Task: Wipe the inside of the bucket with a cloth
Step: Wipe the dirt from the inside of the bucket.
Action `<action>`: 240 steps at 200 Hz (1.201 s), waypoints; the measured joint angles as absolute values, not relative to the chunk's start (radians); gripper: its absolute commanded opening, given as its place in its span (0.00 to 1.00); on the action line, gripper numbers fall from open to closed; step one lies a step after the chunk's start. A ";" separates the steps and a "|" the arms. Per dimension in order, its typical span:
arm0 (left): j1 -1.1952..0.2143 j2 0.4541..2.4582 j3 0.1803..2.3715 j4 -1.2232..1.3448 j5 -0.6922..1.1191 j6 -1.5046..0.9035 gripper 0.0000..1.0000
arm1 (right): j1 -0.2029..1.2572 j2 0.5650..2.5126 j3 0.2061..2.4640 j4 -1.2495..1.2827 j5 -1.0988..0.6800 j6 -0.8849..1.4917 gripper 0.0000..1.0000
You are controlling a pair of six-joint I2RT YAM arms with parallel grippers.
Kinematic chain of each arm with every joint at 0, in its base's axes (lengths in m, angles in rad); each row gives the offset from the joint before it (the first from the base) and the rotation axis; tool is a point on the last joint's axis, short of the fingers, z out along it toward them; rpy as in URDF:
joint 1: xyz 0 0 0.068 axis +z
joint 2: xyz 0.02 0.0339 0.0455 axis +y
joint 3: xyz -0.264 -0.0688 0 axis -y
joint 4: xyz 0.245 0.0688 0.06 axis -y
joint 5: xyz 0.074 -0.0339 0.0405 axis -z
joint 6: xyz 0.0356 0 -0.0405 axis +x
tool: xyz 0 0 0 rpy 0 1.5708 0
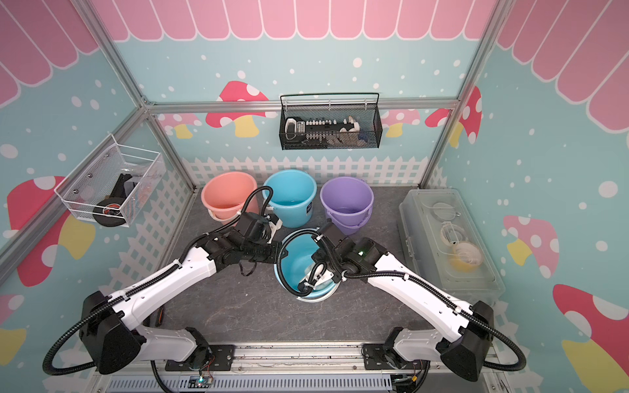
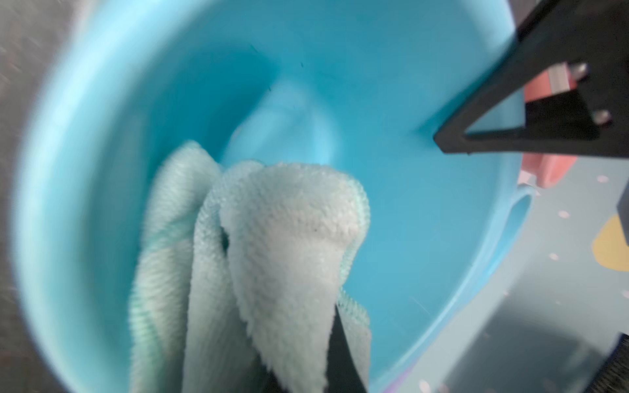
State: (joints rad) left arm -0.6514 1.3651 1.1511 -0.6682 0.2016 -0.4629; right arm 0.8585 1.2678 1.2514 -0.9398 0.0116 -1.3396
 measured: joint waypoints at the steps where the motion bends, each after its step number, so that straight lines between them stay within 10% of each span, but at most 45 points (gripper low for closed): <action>1: -0.651 1.365 1.151 -0.669 0.202 -0.463 0.00 | 0.859 1.268 1.252 -0.942 0.008 -1.336 0.00; 99: -0.651 1.380 1.168 -0.672 0.202 -0.463 0.00 | 0.879 1.379 1.202 -0.570 -0.493 -0.964 0.00; 240: -0.651 1.407 1.193 -0.668 0.175 -0.455 0.00 | 0.809 1.481 1.285 -0.484 -0.051 -1.173 0.00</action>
State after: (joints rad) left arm -0.6510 1.4067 1.1934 -0.6682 0.1745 -0.4545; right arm 0.8093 1.4815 1.2854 -0.4839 -0.0505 -1.1732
